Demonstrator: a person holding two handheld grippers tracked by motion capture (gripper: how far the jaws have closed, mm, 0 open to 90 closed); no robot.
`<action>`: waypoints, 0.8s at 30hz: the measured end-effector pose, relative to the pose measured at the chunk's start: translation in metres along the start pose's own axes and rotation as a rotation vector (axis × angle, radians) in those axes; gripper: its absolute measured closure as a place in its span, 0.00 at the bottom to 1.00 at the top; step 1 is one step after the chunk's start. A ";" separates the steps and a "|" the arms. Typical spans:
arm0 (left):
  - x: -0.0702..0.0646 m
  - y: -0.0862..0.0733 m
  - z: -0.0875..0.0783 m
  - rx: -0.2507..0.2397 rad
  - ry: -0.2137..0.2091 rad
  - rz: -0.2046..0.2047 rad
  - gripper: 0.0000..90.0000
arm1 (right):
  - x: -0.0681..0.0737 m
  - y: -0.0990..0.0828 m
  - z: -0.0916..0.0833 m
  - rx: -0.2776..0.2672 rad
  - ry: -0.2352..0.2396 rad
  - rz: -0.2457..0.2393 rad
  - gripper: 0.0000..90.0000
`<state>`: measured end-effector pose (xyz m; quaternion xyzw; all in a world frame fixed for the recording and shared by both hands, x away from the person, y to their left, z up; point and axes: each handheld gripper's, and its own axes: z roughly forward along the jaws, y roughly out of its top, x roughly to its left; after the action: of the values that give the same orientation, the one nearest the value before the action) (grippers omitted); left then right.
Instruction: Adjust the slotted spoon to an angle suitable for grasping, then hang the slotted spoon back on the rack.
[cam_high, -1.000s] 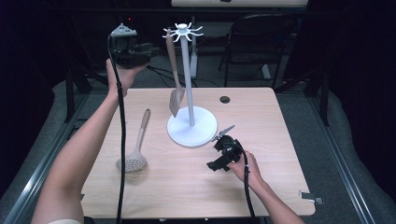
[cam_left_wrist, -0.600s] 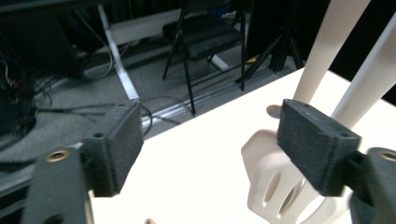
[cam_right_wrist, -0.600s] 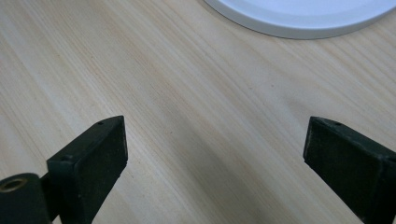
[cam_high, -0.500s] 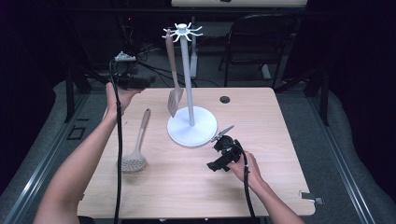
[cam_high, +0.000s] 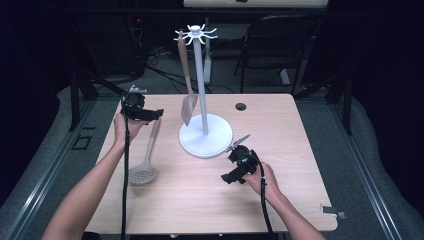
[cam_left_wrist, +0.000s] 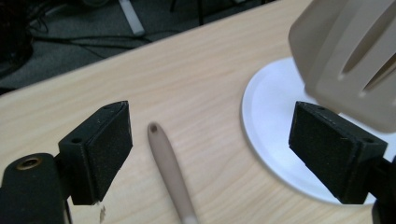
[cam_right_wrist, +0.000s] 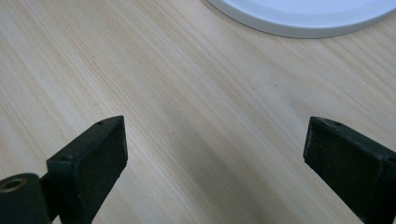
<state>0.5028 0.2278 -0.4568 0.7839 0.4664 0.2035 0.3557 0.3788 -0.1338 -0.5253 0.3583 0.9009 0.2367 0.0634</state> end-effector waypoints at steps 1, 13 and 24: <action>0.001 -0.004 0.002 0.010 0.001 -0.001 0.14 | 0.000 0.000 0.001 -0.003 0.002 0.004 0.07; 0.004 -0.039 0.023 0.104 0.033 -0.054 0.17 | 0.001 0.001 0.001 0.007 0.002 -0.008 0.07; 0.006 -0.069 0.047 0.293 0.013 -0.087 0.45 | 0.002 0.001 0.002 -0.005 0.007 0.002 0.07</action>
<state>0.4960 0.2372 -0.5395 0.8052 0.5270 0.1226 0.2428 0.3781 -0.1310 -0.5266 0.3585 0.9001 0.2400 0.0608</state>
